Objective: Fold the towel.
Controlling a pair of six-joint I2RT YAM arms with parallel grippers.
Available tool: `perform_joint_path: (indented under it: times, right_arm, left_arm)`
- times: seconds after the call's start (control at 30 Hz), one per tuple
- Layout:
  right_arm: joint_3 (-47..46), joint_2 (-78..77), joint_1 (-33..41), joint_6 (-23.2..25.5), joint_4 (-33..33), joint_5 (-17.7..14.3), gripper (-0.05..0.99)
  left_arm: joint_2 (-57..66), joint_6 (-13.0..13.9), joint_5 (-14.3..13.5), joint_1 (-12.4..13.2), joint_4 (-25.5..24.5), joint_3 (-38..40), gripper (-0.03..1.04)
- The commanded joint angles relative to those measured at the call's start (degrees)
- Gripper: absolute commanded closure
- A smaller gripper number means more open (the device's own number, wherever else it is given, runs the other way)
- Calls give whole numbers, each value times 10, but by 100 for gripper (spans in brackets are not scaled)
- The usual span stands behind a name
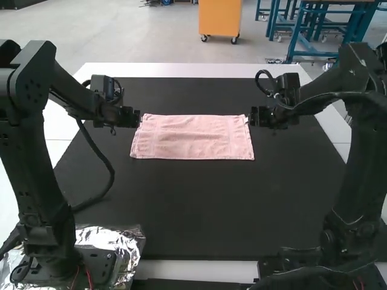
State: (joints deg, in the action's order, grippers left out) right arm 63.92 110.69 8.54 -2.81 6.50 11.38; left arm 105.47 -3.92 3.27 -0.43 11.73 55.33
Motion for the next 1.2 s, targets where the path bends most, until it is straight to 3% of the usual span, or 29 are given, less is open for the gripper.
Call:
perform_joint_path:
  times: [0.0, 0.33, 0.6, 0.87, 1.17]
  right_arm:
    - [45, 34, 10, -15, 5, -7, 3]
    - [147, 138, 13, -23, 4, -9, 3]
    - [205, 188, 12, -29, -4, -9, 3]
    - [251, 221, 13, -32, -21, -10, 3]
    - [294, 260, 13, -41, -68, -18, 4]
  left_arm:
    - [30, 0, 6, -2, 12, 35, 5]
    - [116, 4, 6, -1, 24, 114, 5]
    - [170, 19, 5, -2, 6, 175, 5]
    - [205, 52, -21, -2, -36, 215, 6]
    - [227, 61, -39, -2, -62, 241, 6]
